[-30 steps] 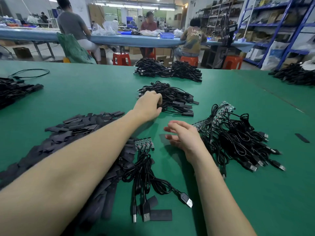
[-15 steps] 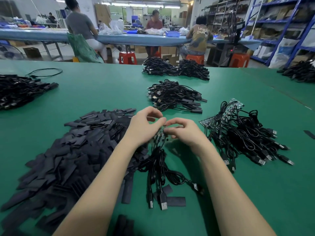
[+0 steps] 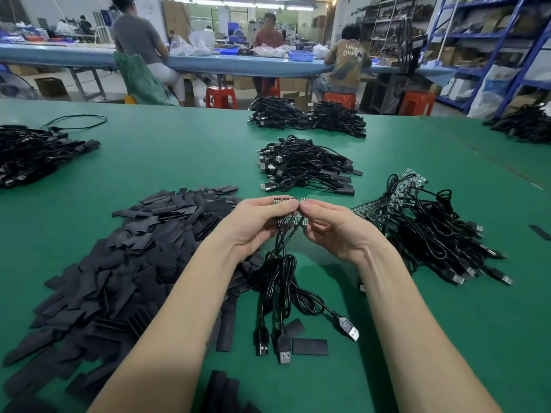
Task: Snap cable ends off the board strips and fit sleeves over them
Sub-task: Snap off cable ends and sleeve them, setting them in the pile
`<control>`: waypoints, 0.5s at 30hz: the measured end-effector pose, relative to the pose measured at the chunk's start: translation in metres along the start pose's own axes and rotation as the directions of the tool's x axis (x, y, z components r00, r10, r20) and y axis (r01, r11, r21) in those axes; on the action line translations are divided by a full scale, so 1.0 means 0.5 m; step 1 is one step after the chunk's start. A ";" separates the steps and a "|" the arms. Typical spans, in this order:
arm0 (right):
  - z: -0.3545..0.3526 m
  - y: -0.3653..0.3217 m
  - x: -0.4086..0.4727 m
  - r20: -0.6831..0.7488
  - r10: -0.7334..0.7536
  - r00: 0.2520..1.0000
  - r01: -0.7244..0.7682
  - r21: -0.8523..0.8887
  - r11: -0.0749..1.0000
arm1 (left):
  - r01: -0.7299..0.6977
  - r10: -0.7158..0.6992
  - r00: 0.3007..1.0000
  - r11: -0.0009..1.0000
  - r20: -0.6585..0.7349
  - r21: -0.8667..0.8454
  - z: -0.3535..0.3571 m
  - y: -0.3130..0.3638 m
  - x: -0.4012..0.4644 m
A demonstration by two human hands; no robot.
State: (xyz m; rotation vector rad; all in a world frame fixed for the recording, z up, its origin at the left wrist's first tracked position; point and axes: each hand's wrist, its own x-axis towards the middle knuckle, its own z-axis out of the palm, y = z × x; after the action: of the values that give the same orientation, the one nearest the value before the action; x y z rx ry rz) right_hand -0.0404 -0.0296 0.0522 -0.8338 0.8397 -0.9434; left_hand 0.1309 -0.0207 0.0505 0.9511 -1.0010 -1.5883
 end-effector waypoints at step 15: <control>0.016 -0.037 -0.027 -0.041 -0.118 0.992 0.110 -0.169 0.979 | -0.218 0.450 0.881 0.663 -0.148 0.716 0.000 -0.026 0.016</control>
State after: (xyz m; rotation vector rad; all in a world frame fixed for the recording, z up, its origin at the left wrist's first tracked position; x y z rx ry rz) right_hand -0.0442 -0.0218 0.0747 -1.0144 0.9317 -1.0085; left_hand 0.1252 -0.0262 0.0376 1.3633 -1.4713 -0.6878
